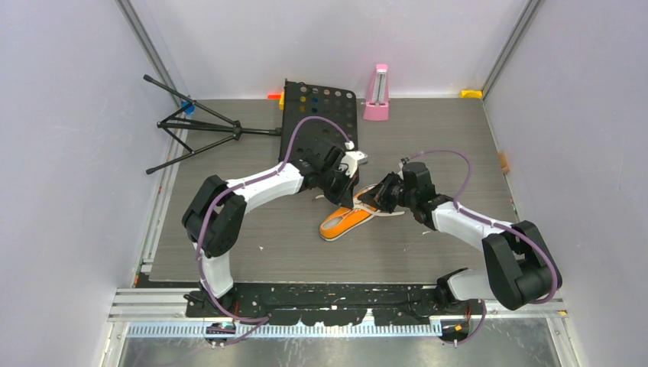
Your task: Tie the shoes
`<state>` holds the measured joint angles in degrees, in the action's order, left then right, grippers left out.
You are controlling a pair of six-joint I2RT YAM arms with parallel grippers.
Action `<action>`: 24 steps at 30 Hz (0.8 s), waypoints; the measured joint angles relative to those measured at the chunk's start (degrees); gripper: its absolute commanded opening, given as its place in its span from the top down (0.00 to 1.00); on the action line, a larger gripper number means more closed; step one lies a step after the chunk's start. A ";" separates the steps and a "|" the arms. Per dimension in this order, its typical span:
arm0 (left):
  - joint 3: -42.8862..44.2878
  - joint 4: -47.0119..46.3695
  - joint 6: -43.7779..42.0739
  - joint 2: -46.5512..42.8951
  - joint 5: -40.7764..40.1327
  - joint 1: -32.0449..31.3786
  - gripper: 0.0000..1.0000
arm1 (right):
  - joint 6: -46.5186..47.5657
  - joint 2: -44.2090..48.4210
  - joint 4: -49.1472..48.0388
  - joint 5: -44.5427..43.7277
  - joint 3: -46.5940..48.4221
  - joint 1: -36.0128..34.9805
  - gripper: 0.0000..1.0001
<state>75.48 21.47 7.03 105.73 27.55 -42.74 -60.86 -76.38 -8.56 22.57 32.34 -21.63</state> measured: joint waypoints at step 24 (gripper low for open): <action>4.83 13.16 -4.55 -0.55 -13.64 -3.30 1.00 | 7.02 4.52 14.62 -2.80 2.32 0.85 1.00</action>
<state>80.31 34.63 2.48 105.19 13.91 -46.04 -53.84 -71.85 6.07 19.77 34.65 -20.78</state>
